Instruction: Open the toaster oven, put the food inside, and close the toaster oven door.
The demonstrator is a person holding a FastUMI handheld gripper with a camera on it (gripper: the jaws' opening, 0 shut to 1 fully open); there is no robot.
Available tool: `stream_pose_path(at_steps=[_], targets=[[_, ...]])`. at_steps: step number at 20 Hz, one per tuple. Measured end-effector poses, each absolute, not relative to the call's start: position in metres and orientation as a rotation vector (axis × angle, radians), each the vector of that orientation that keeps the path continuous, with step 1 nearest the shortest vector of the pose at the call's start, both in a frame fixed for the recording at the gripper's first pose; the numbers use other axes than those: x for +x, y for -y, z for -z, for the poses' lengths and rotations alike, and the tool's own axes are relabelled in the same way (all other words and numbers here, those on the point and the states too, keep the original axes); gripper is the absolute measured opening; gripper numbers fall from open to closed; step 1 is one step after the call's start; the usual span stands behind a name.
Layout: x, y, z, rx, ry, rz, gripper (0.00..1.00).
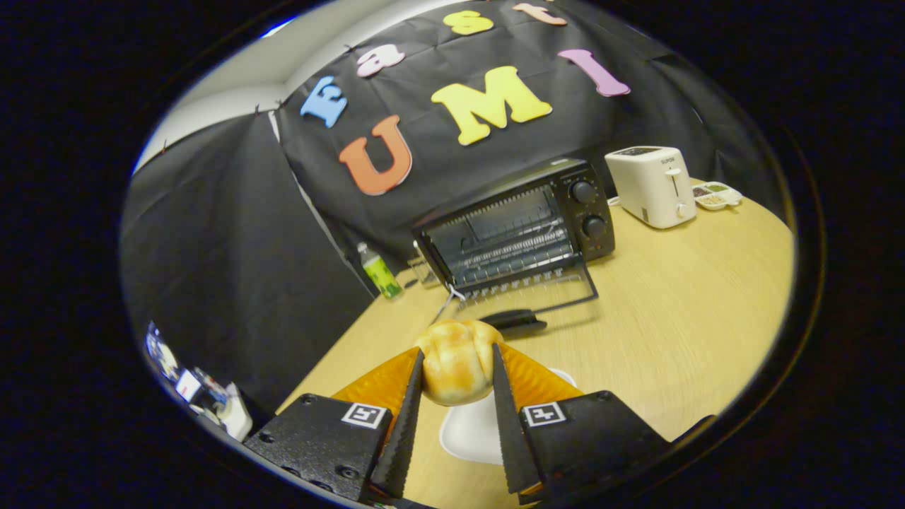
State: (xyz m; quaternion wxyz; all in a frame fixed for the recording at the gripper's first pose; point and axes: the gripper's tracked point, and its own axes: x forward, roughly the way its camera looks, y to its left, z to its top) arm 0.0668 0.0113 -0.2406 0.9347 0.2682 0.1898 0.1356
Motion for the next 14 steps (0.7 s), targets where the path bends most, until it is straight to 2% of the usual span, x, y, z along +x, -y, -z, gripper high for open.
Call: stream_pose_path(at_steps=[4,7,14], targets=[[0.131,0.018,0.194,0.668,-0.292,-0.217,0.56],[0.174,0.023,0.191,0.782,-0.322,-0.202,0.56],[0.265,0.034,0.246,0.847,-0.409,-0.09,0.56]])
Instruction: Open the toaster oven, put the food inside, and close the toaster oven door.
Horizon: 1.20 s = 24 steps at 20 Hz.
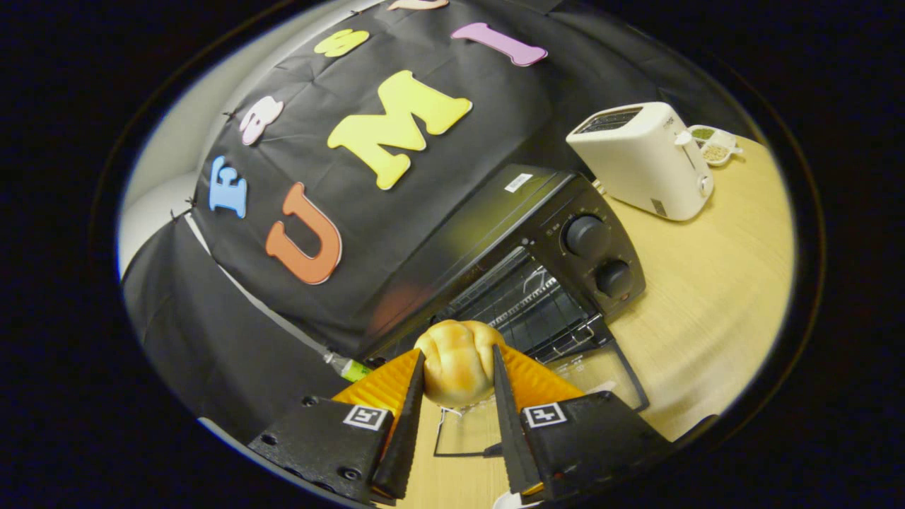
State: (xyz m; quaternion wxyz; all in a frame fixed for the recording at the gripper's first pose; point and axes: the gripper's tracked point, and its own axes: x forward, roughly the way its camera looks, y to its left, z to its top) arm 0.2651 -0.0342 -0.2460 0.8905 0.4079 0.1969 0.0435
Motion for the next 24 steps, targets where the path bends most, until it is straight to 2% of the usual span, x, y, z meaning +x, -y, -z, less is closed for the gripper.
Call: stream_pose_path(at_steps=[7,15,18,24], targets=[[0.334,0.04,0.272,0.697,-0.404,0.007,0.57],[0.367,0.027,0.305,0.541,-0.483,0.045,0.57],[0.371,0.025,0.305,0.516,-0.478,0.054,0.76],[0.337,0.016,0.283,0.45,-0.453,0.03,0.96]])
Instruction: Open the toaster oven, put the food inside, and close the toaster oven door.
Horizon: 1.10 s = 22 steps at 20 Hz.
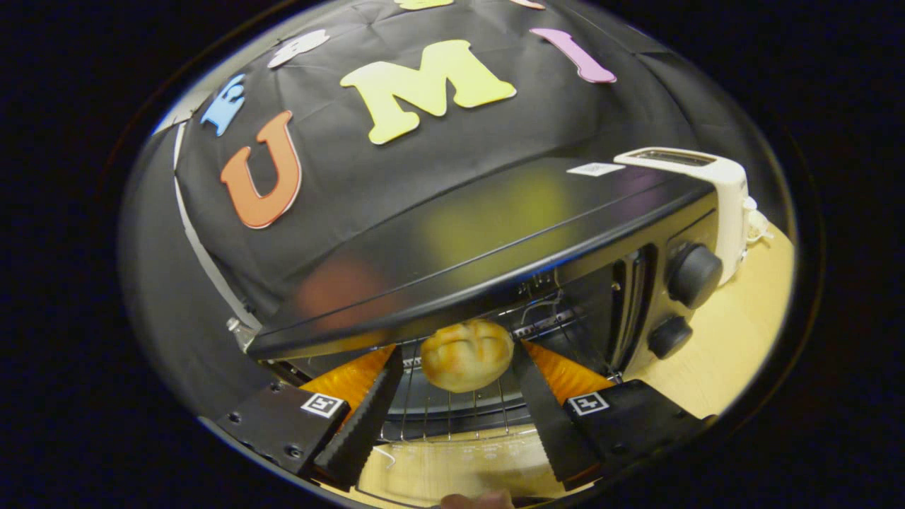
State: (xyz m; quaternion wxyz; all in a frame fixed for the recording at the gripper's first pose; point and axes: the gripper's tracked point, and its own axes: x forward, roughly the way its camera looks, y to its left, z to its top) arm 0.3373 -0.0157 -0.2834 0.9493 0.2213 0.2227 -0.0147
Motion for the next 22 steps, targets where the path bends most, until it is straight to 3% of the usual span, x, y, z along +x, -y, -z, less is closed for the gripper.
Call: stream_pose_path(at_steps=[6,10,15,22], targets=[[0.24,-0.003,0.241,0.387,-0.432,-0.059,1.0],[0.181,0.007,0.227,0.278,-0.407,-0.037,1.0],[0.136,0.008,0.247,0.21,-0.429,-0.059,1.0],[0.126,-0.005,0.308,0.181,-0.552,-0.064,1.0]])
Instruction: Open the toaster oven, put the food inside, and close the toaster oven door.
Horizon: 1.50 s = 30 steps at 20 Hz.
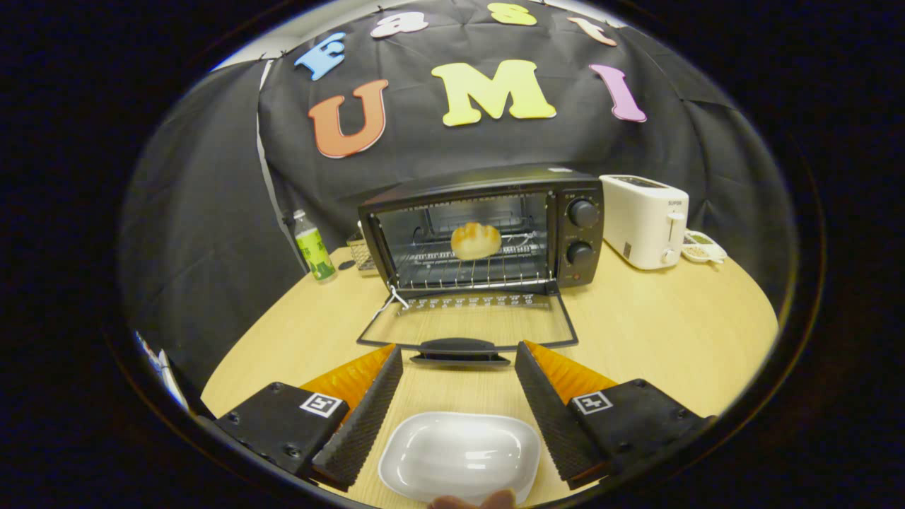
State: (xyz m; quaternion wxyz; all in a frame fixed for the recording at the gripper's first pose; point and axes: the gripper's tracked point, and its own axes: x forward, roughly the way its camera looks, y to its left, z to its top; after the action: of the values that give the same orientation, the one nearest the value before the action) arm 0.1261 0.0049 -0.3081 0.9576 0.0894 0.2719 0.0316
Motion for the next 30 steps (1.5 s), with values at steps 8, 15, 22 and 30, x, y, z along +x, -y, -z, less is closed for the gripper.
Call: stream_pose_path(at_steps=[8,15,22,30], targets=[[0.137,-0.014,0.371,0.159,-0.698,-0.058,1.0],[0.152,-0.011,0.388,0.105,-0.728,-0.026,1.0],[0.157,-0.012,0.38,0.174,-0.742,0.02,1.0],[0.16,-0.011,0.35,0.149,-0.669,0.027,1.0]])
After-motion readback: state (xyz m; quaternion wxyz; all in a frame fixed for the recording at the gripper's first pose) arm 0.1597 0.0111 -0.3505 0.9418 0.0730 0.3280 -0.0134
